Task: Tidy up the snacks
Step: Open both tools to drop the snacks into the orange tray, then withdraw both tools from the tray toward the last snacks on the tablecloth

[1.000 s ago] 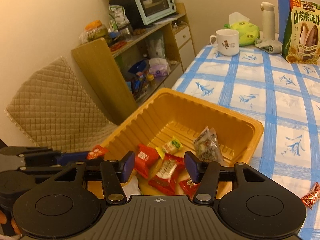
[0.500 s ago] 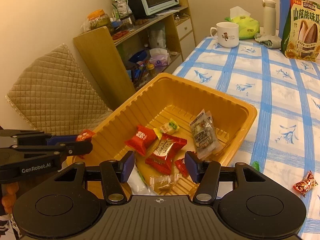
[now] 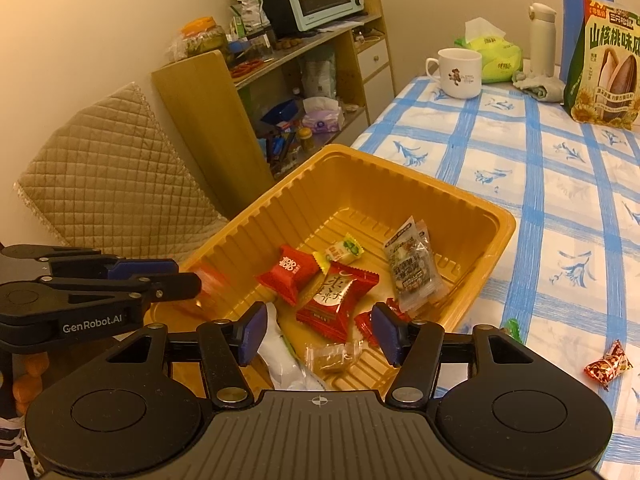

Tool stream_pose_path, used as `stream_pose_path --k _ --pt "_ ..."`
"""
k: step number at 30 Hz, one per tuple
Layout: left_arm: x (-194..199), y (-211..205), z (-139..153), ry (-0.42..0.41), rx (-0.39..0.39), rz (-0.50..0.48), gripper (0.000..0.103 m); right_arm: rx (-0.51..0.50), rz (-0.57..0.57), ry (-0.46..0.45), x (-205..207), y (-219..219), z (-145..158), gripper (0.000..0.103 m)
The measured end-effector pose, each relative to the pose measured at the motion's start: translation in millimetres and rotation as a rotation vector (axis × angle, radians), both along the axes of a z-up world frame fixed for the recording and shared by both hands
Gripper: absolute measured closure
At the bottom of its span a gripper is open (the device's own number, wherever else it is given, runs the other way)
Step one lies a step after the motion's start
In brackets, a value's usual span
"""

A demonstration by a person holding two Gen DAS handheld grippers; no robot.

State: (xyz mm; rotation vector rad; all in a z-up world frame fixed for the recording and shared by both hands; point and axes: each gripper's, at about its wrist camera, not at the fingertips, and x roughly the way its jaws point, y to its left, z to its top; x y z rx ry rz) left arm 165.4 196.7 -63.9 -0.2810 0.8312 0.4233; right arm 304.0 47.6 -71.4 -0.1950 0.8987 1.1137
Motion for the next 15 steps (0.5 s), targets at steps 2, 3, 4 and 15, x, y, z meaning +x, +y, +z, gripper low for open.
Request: stream_pose_path --k 2,3,4,15 --pt "-2 -2 0 0.002 0.003 0.002 0.065 0.000 0.003 -0.011 -2 -2 1 0.038" --pt "-3 -3 0 0.004 0.002 0.003 0.065 0.000 0.005 -0.016 -3 -3 2 0.037" --pt "-5 -5 0 0.004 0.001 0.006 0.062 -0.002 0.011 -0.016 -5 -3 2 0.036" --pt "-31 -33 17 -0.006 0.026 0.054 0.042 0.013 0.045 -0.057 -17 -29 13 0.022"
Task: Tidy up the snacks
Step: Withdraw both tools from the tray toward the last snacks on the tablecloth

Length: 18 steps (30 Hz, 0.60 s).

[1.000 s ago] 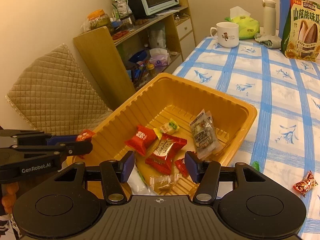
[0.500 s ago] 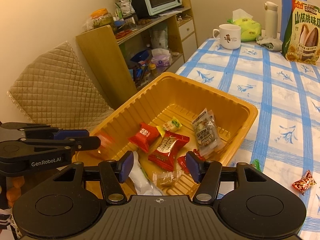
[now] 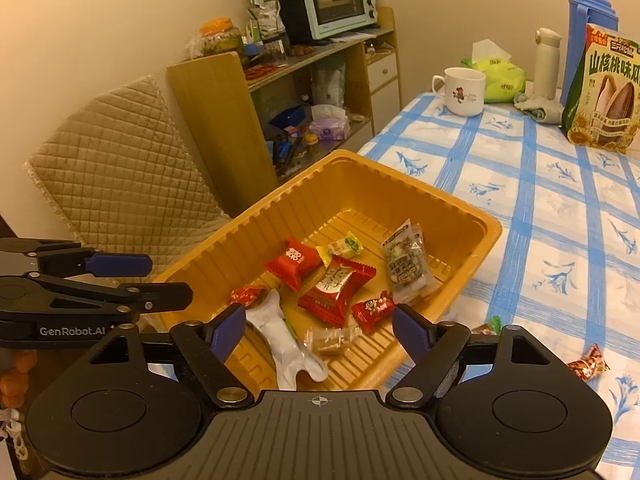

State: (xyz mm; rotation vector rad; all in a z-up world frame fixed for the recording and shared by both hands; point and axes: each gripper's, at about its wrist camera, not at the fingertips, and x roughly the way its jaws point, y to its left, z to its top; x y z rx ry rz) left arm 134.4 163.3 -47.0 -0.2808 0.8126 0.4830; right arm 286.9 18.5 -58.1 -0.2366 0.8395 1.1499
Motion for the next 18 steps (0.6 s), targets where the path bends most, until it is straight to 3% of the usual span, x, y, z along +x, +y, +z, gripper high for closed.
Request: stream_pose_path --k 18 --pt "-33 -113 22 -0.003 0.019 0.103 0.032 0.027 0.084 -0.001 -20 -107 15 0.015"
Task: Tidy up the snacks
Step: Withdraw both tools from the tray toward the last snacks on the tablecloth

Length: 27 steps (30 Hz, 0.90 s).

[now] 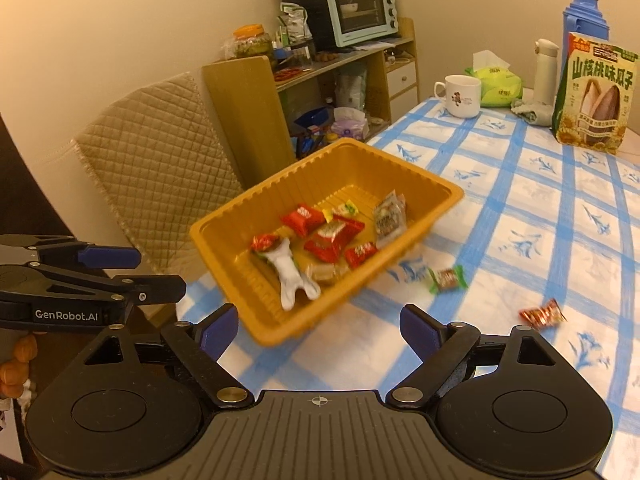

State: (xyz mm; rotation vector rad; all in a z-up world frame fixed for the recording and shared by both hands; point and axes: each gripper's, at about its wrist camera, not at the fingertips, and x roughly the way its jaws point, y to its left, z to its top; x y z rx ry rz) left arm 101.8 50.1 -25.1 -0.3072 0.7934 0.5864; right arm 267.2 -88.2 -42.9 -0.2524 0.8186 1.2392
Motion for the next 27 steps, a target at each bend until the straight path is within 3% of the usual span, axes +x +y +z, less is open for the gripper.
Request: stream_pose_path --k 15,27 --pt "4 -97 -14 0.019 -0.038 -0.010 0.030 -0.053 0.002 0.009 5 -98 -13 0.014" --pt "28 -139 -24 0.034 -0.061 -0.080 0.030 -0.083 -0.047 0.024 21 -146 -24 0.014"
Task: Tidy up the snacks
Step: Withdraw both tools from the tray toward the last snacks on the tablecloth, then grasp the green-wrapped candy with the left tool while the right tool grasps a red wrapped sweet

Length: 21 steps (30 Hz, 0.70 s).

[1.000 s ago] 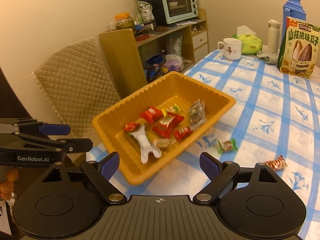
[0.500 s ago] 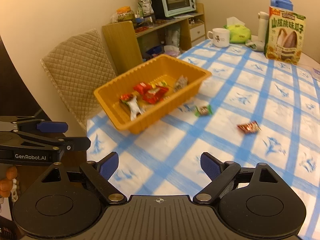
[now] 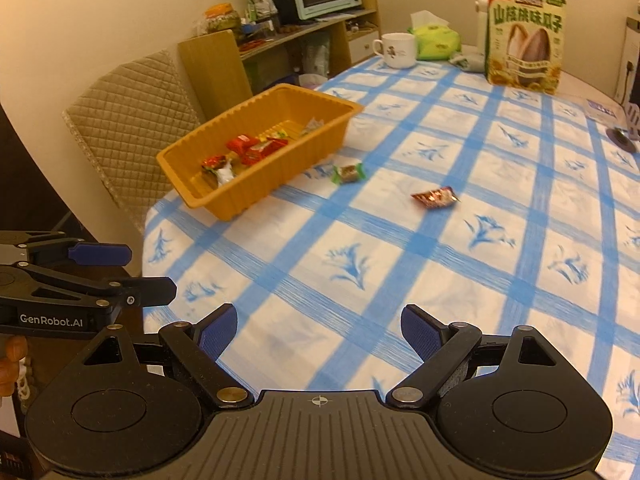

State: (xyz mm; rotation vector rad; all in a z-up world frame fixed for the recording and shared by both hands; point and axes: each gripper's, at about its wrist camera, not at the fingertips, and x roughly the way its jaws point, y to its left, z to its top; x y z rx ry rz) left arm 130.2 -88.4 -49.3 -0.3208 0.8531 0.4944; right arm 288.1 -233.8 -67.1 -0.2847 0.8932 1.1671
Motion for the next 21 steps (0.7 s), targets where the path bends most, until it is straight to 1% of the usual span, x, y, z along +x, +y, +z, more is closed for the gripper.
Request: stream_pose_path --k 10,18,21 --pt "22 -14 -9 0.000 -0.003 -0.040 0.030 -0.038 -0.046 0.018 19 -17 -16 0.014" --pt "47 -10 -22 0.004 -0.005 -0.068 0.031 -0.070 -0.108 0.017 41 -22 -31 0.014" --pt "58 -4 -26 0.003 0.006 -0.075 0.032 -0.076 -0.129 0.019 50 -21 -36 0.014"
